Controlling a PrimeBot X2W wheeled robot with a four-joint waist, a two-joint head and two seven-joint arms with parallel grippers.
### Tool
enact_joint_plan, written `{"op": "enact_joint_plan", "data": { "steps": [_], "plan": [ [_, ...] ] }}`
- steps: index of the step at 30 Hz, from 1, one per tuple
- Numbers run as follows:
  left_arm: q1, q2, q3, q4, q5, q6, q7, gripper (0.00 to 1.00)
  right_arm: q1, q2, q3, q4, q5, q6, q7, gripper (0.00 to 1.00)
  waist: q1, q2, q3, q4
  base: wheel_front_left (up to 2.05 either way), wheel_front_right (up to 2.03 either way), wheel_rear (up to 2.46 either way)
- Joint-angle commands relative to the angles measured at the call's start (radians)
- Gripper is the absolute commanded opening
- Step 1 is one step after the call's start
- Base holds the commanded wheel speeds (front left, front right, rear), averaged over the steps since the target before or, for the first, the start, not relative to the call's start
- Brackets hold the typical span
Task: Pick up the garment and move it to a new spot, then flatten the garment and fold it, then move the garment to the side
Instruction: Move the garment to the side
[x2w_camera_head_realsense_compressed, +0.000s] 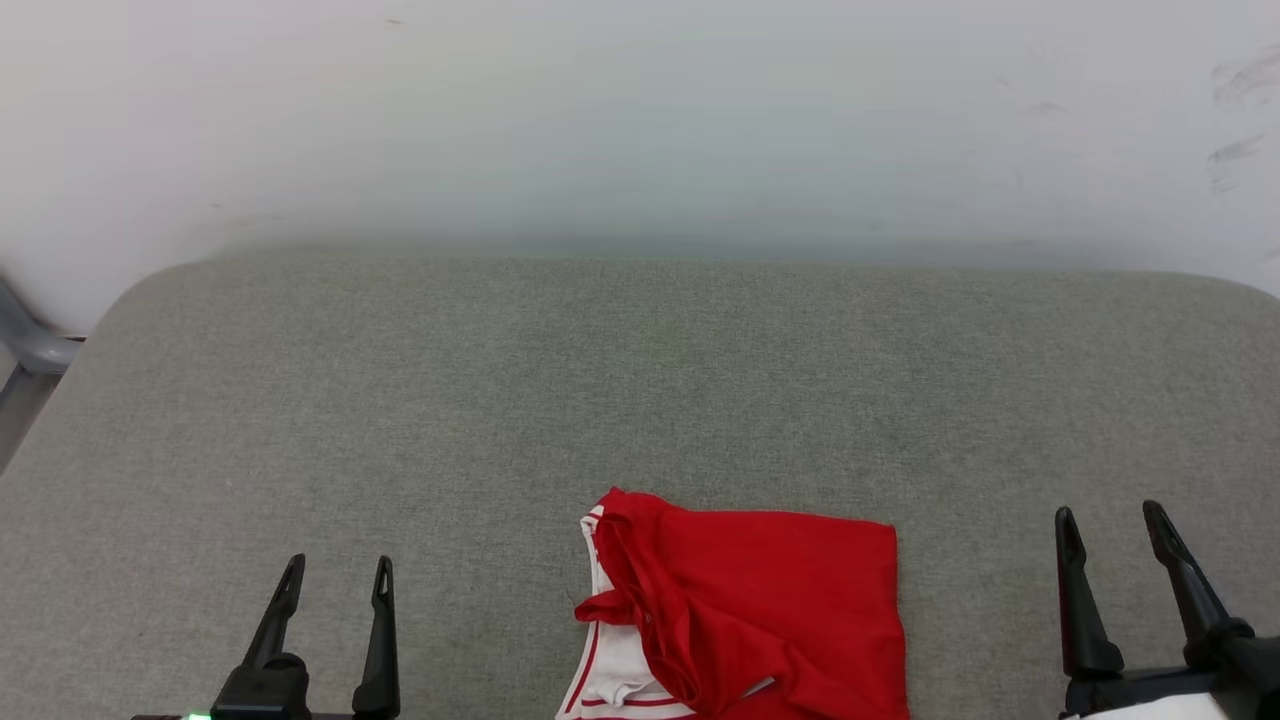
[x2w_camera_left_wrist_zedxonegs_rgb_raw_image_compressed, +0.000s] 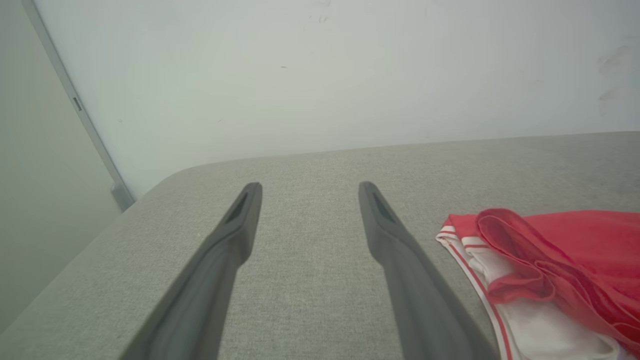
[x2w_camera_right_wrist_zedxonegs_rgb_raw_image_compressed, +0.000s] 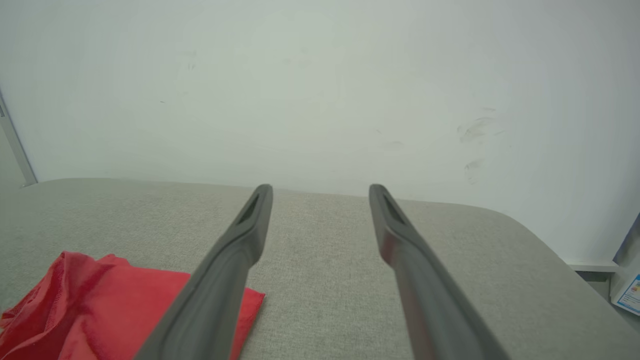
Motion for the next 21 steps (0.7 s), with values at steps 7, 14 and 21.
{"op": "enact_joint_plan", "data": {
  "steps": [7, 14, 21],
  "plan": [
    [-0.015, -0.004, -0.014, 0.007, 0.002, 0.002, -0.002, 1.00, -0.145, -0.062, -0.002, -0.008, -0.021, -0.001, 0.012, 1.00, 0.0000, 0.0000, 0.011, 0.021, 0.00, 0.00, 0.00],
    [-0.025, -0.005, -0.018, 0.009, 0.000, 0.001, -0.002, 1.00, -0.303, -0.153, 0.091, 0.002, 0.075, -0.001, 0.198, 1.00, 0.0000, 0.0000, 0.030, 0.033, 0.00, 0.00, 0.00],
    [-0.039, -0.006, -0.019, 0.011, -0.003, 0.000, -0.002, 1.00, -0.372, -0.263, 0.257, 0.018, 0.288, -0.001, 0.664, 1.00, 0.0000, 0.0000, 0.057, 0.045, 0.00, 0.00, 0.00]
  ]
}}
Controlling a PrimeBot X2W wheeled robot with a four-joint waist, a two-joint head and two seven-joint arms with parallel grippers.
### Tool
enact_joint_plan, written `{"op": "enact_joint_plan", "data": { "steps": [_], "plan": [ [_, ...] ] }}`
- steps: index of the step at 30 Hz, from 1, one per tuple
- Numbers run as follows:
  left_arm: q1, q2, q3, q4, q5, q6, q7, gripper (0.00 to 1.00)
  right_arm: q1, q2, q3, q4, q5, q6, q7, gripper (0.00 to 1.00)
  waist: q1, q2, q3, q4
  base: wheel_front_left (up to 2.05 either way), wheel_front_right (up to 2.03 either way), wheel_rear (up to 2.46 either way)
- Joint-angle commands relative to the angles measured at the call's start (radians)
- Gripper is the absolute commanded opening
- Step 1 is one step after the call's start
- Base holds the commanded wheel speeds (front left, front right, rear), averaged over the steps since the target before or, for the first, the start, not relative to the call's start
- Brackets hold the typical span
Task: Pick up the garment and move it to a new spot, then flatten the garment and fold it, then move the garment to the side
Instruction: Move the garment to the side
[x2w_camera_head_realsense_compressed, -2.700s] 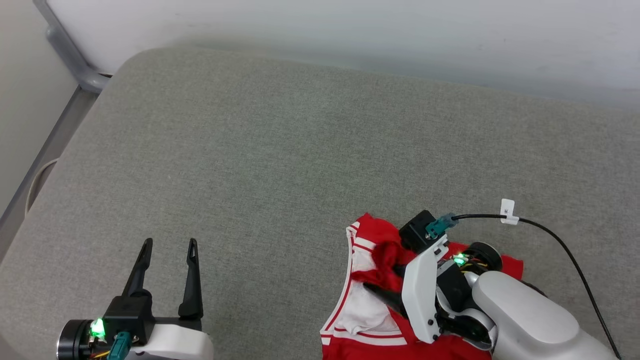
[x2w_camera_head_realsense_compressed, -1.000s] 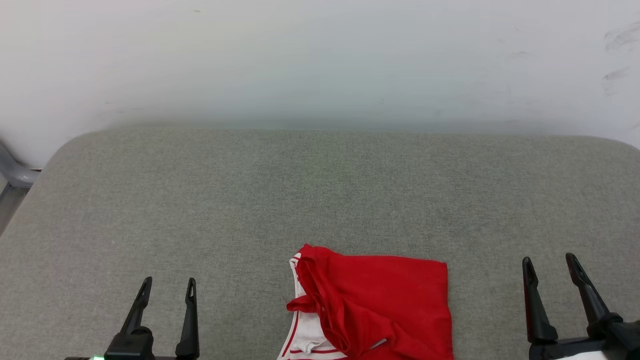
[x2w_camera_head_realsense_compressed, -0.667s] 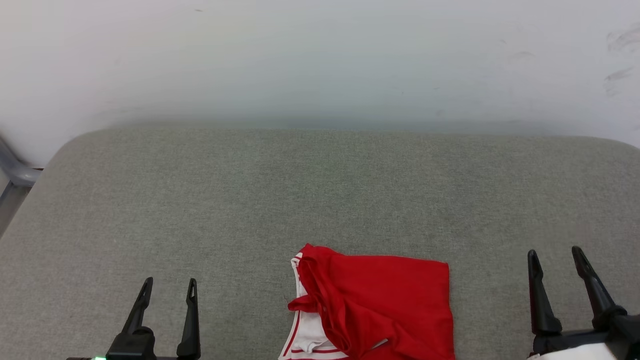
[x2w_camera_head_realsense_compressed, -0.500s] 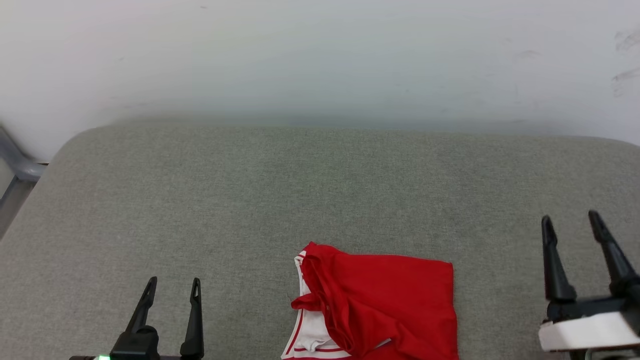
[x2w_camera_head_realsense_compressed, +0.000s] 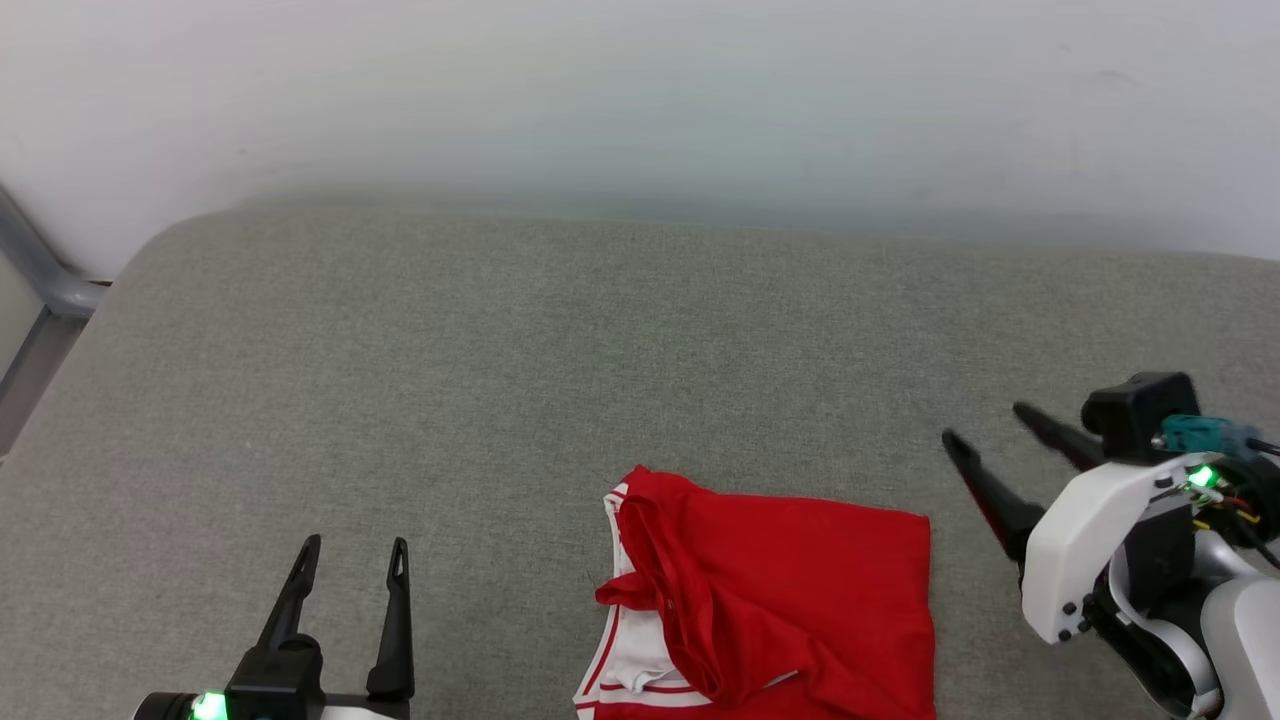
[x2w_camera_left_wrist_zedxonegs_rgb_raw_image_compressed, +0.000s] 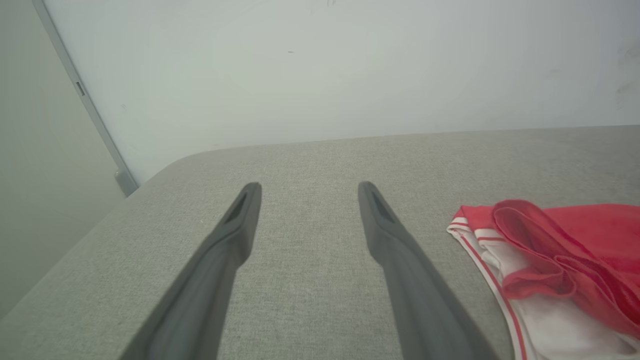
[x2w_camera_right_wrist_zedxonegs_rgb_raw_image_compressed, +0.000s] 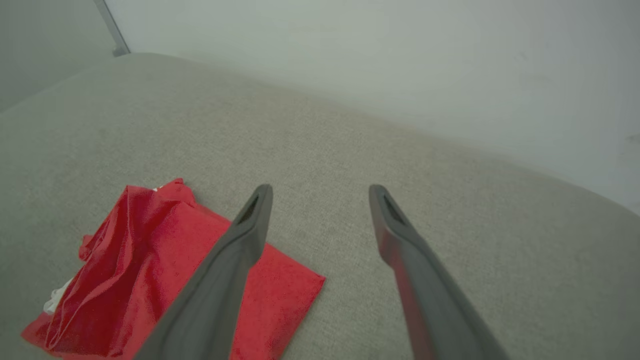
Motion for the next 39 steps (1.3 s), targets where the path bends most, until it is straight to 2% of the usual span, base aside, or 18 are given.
{"op": "enact_joint_plan", "data": {
  "steps": [1, 7, 13, 24, 29, 33, 34, 35, 39],
  "plan": [
    [-0.011, 0.000, 0.001, 0.001, -0.003, -0.003, -0.002, 1.00, -0.009, -0.021, 0.017, 0.005, 0.029, -0.001, 0.060, 1.00, 0.0000, 0.0000, 0.007, 0.004, 0.00, 0.00, 0.00],
    [-0.029, -0.003, -0.004, 0.003, -0.006, -0.004, -0.002, 1.00, 0.025, -0.091, 0.087, 0.054, 0.172, -0.001, 0.295, 1.00, 0.0000, 0.0000, 0.030, 0.018, 0.00, 0.00, 0.00],
    [-0.048, -0.006, -0.007, 0.001, -0.007, -0.007, -0.002, 1.00, 0.046, -0.121, 0.133, 0.100, 0.281, -0.001, 0.410, 1.00, 0.0000, 0.0000, 0.062, 0.040, 0.00, 0.00, 0.00],
    [-0.087, -0.011, -0.013, 0.005, -0.010, -0.013, -0.002, 1.00, -0.015, -0.088, 0.204, 0.254, 0.322, -0.001, 0.384, 1.00, 0.0000, 0.0000, 0.124, 0.075, 0.00, 0.00, 0.00],
    [-0.102, -0.012, -0.015, 0.013, -0.007, -0.018, -0.002, 1.00, -0.011, -0.078, 0.276, 0.370, 0.321, -0.001, 0.391, 1.00, 0.0000, 0.0000, 0.141, 0.086, 0.00, 0.00, 0.00],
    [-0.105, -0.013, -0.011, 0.019, -0.007, -0.021, -0.002, 1.00, -0.004, -0.086, 0.328, 0.410, 0.336, -0.001, 0.361, 1.00, 0.0000, 0.0000, 0.141, 0.091, 0.00, 0.00, 0.00],
    [-0.103, -0.013, -0.008, 0.020, -0.007, -0.021, -0.002, 1.00, -0.006, -0.089, 0.341, 0.412, 0.339, -0.001, 0.349, 0.53, 0.0000, 0.0000, 0.140, 0.091, 0.00, 0.00, 0.00],
    [-0.101, -0.013, -0.006, 0.021, -0.008, -0.021, -0.002, 1.00, -0.011, -0.091, 0.349, 0.409, 0.341, -0.001, 0.328, 0.00, 0.0000, 0.0000, 0.139, 0.090, 0.00, 0.00, 0.00],
    [-0.088, -0.012, 0.002, 0.026, -0.008, -0.022, -0.002, 1.00, -0.042, -0.105, 0.361, 0.381, 0.357, -0.001, 0.261, 0.00, 0.0000, 0.0000, 0.130, 0.084, 0.00, 0.00, 0.00]
  ]
}}
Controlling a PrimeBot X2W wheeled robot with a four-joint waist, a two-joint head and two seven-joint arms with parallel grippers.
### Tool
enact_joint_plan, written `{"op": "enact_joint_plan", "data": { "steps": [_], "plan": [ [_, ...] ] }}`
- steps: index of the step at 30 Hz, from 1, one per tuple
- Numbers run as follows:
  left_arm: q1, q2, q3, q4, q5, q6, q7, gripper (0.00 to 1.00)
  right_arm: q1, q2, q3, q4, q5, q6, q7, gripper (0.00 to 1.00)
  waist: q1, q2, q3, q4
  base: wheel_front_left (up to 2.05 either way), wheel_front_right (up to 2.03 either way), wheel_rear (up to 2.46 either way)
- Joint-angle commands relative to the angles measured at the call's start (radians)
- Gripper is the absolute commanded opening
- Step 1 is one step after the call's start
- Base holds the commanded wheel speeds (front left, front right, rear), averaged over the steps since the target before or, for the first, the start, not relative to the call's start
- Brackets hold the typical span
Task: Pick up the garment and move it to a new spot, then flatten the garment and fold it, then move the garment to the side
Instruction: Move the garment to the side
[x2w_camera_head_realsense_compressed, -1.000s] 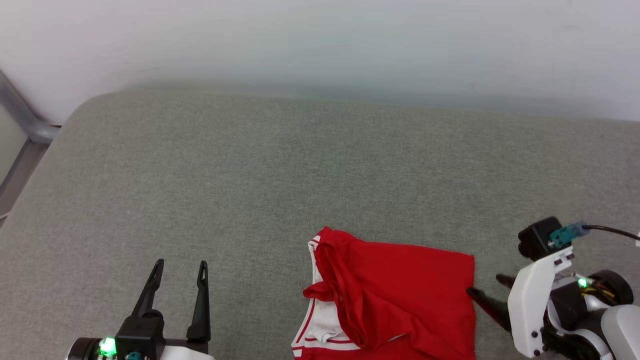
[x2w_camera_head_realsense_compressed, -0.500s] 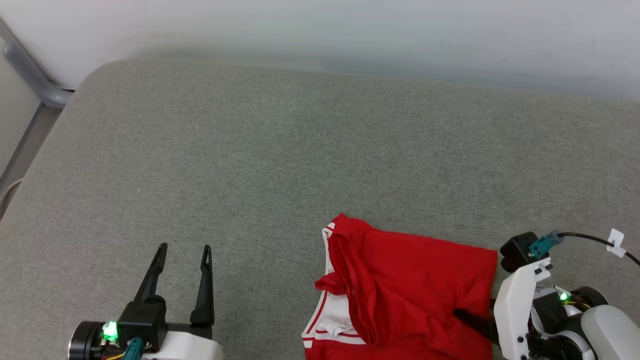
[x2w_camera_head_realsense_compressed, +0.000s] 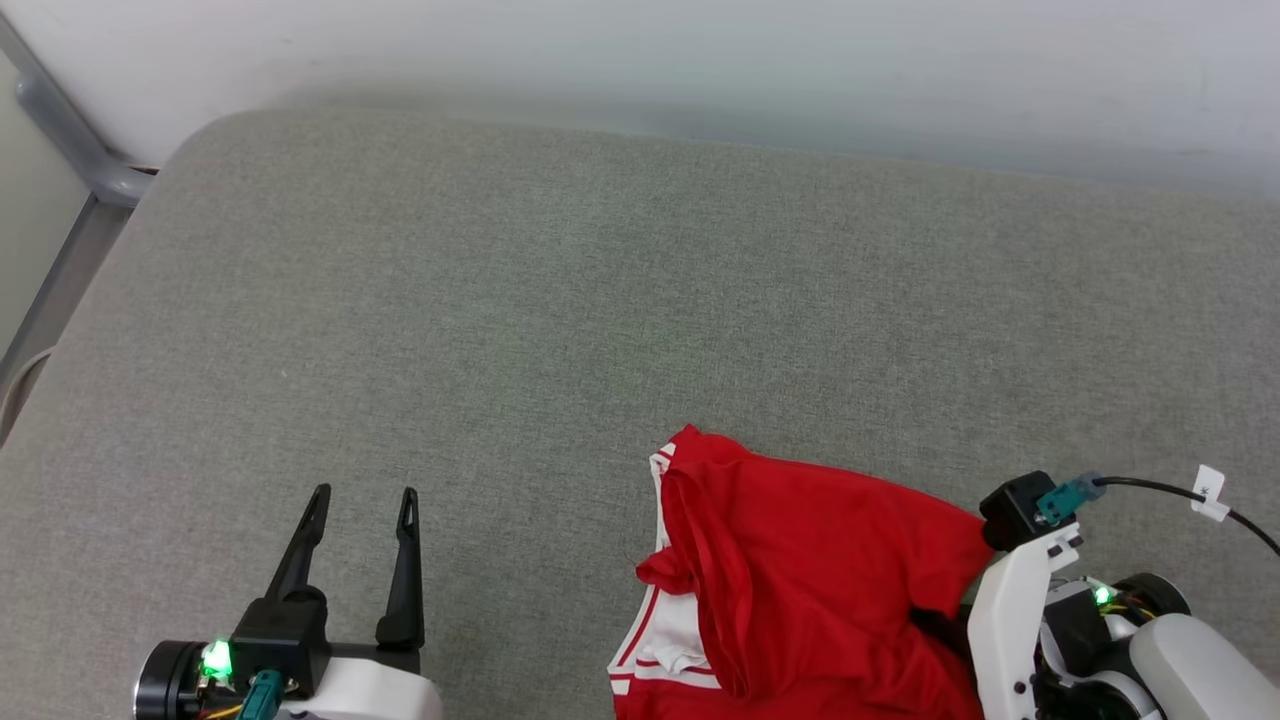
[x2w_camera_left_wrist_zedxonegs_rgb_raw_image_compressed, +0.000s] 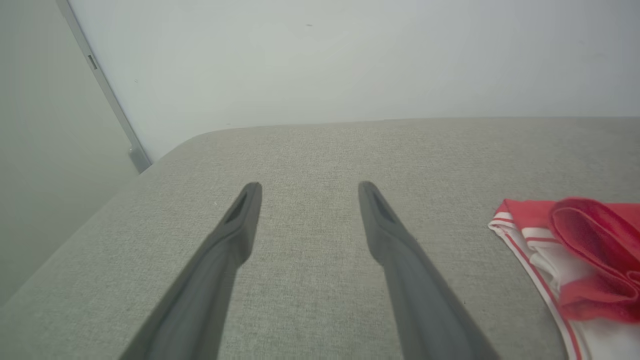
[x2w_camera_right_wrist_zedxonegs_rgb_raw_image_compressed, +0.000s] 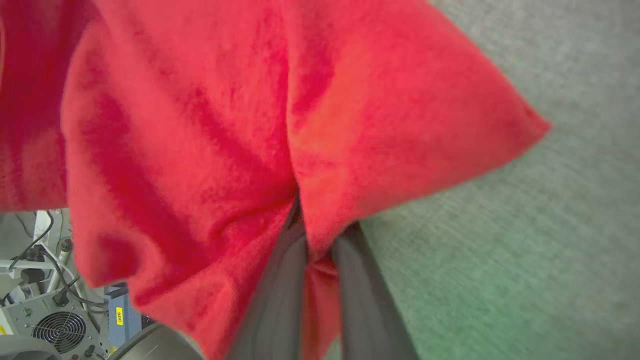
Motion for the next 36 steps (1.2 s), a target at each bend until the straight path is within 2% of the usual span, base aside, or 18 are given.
{"op": "enact_joint_plan", "data": {
  "steps": [1, 11, 17, 25, 31, 32, 36],
  "plan": [
    [0.007, 0.001, 0.006, 0.004, 0.001, -0.005, -0.002, 1.00, 0.011, 0.013, 0.029, 0.013, 0.006, -0.001, -0.018, 0.00, 0.0001, 0.0000, -0.008, -0.005, 0.00, 0.00, 0.00],
    [0.030, 0.001, 0.019, 0.002, 0.000, -0.003, -0.002, 1.00, -0.046, -0.049, 0.019, -0.092, -0.015, -0.001, -0.120, 0.00, 0.0001, 0.0000, -0.030, -0.055, 0.00, 0.00, 0.00],
    [0.031, 0.000, 0.031, -0.010, -0.003, -0.004, -0.002, 1.00, -0.088, -0.107, 0.017, -0.141, -0.070, -0.001, -0.138, 0.00, 0.0001, 0.0000, -0.013, -0.143, 0.00, 0.00, 0.00],
    [0.006, 0.007, 0.050, -0.042, 0.005, 0.003, -0.002, 1.00, -0.179, -0.164, -0.023, -0.154, -0.117, -0.001, -0.153, 0.00, 0.0001, 0.0000, 0.039, -0.308, 0.00, 0.00, 0.00],
    [-0.013, 0.023, 0.068, -0.065, 0.007, 0.002, -0.002, 1.00, -0.236, -0.183, -0.072, -0.149, -0.137, -0.001, -0.162, 0.00, 0.0001, 0.0000, 0.080, -0.383, 0.00, 0.00, 0.00],
    [-0.028, 0.029, 0.074, -0.081, 0.011, 0.004, -0.002, 1.00, -0.265, -0.194, -0.115, -0.135, -0.150, -0.001, -0.166, 0.00, 0.0001, 0.0000, 0.111, -0.403, 0.00, 0.00, 0.00],
    [-0.057, 0.046, 0.076, -0.105, 0.015, -0.002, -0.002, 1.00, -0.305, -0.218, -0.170, -0.107, -0.180, -0.001, -0.168, 0.00, 0.0001, 0.0000, 0.159, -0.406, 0.00, 0.00, 0.00]
  ]
}}
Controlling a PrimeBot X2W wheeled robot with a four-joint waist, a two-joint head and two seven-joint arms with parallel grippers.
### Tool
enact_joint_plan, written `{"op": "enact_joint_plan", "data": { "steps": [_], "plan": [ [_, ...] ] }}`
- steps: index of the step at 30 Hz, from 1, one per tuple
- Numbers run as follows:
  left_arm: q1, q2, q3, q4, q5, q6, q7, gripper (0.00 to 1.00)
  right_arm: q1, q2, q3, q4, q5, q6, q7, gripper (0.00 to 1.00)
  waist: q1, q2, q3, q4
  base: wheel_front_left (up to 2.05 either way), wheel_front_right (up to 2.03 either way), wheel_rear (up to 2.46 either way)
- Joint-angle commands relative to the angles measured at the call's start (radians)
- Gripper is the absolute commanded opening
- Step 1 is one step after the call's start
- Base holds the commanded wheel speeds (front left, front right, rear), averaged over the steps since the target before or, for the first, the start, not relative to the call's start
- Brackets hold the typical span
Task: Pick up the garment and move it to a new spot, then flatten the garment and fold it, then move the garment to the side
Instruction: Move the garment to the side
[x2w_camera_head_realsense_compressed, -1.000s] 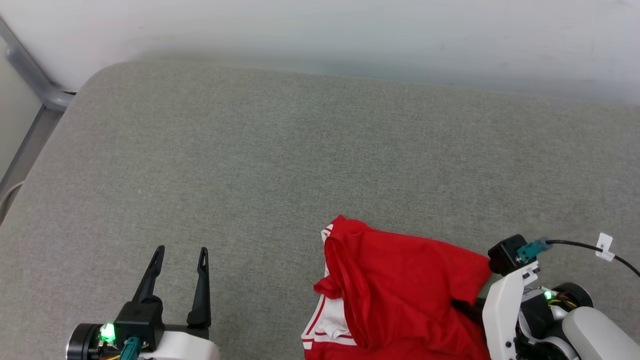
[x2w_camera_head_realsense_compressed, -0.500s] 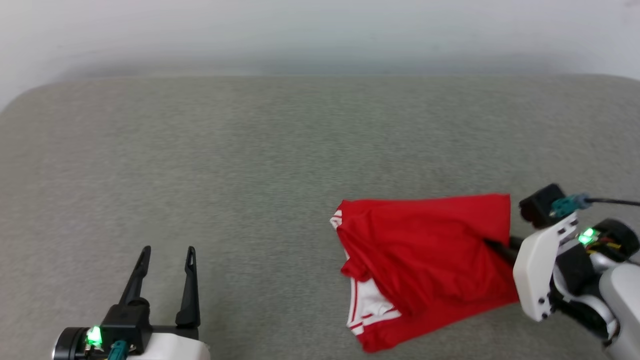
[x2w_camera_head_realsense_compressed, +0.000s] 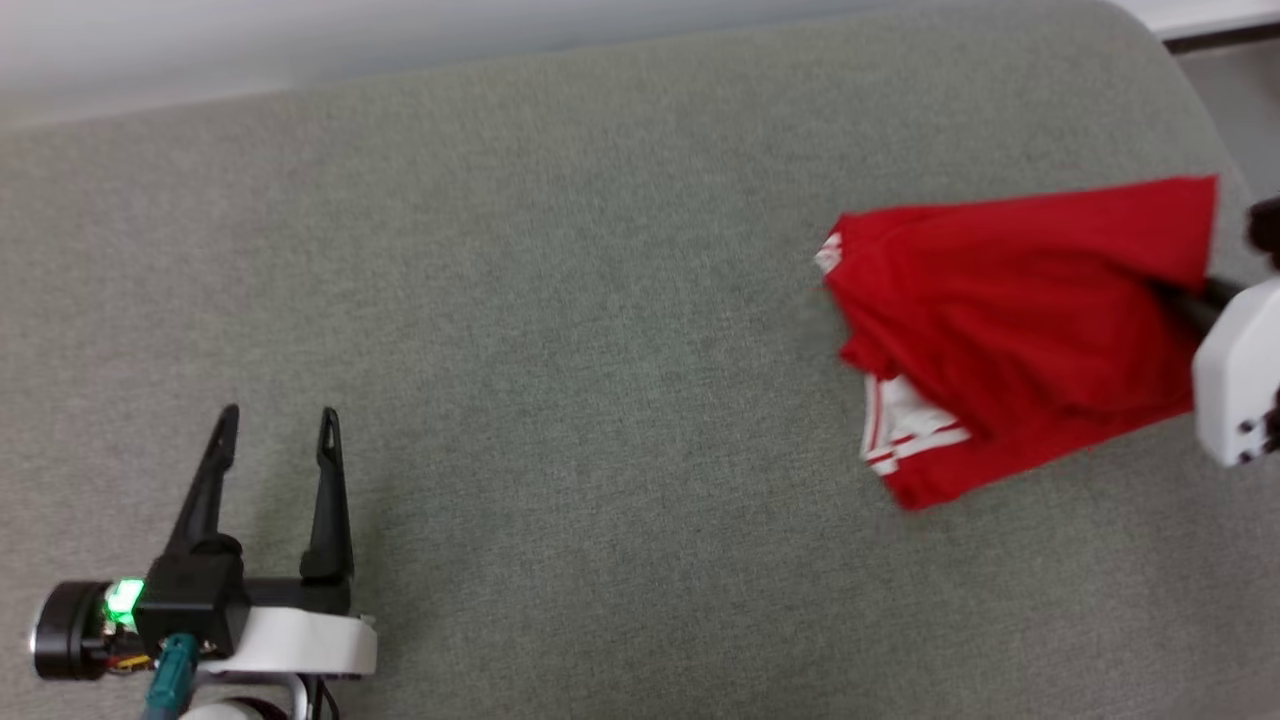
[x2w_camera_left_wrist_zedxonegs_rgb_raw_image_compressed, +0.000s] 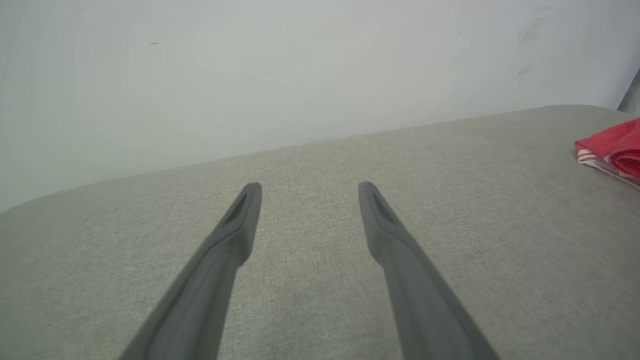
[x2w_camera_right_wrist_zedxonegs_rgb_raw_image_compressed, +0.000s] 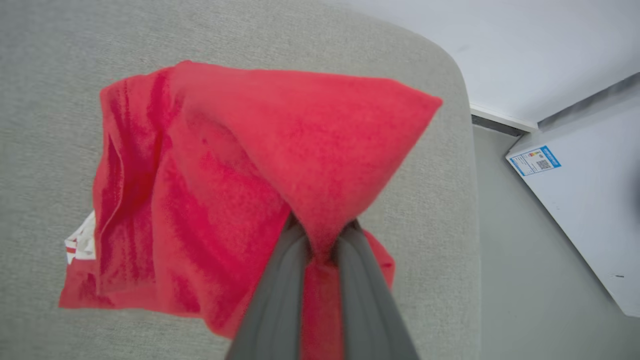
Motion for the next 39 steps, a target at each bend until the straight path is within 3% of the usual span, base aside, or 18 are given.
{"op": "enact_joint_plan", "data": {
  "steps": [1, 15, 27, 28, 29, 39],
  "plan": [
    [-0.020, 0.011, 0.002, -0.010, 0.001, -0.005, -0.002, 1.00, -0.026, -0.012, -0.018, 0.008, -0.014, -0.001, 0.000, 0.00, -0.0001, -0.0001, 0.043, -0.009, 0.00, 0.00, 0.00],
    [-0.115, 0.069, 0.041, -0.127, 0.003, 0.007, -0.002, 1.00, -0.156, -0.080, -0.276, 0.155, -0.169, -0.001, 0.028, 0.00, -0.0001, -0.0001, 0.248, 0.051, 0.00, 0.00, 0.00],
    [-0.131, 0.072, 0.041, -0.143, 0.002, 0.018, -0.002, 1.00, -0.207, -0.036, -0.452, 0.289, -0.284, -0.001, 0.013, 0.00, -0.0001, -0.0001, 0.297, 0.078, 0.00, 0.00, 0.00],
    [-0.131, 0.071, 0.041, -0.143, 0.002, 0.020, -0.002, 1.00, -0.209, -0.025, -0.462, 0.293, -0.294, -0.001, 0.003, 0.28, -0.0001, -0.0001, 0.296, 0.079, 0.00, 0.00, 0.00],
    [-0.131, 0.071, 0.041, -0.141, 0.002, 0.019, -0.002, 1.00, -0.210, -0.017, -0.471, 0.293, -0.305, -0.001, -0.012, 1.00, -0.0001, -0.0001, 0.294, 0.079, 0.00, 0.00, 0.00],
    [-0.086, 0.038, 0.025, -0.098, -0.005, 0.035, -0.002, 1.00, -0.146, 0.046, -0.514, 0.252, -0.376, -0.001, -0.178, 1.00, -0.0001, -0.0001, 0.168, 0.093, 0.00, 0.00, 0.00]
  ]
}}
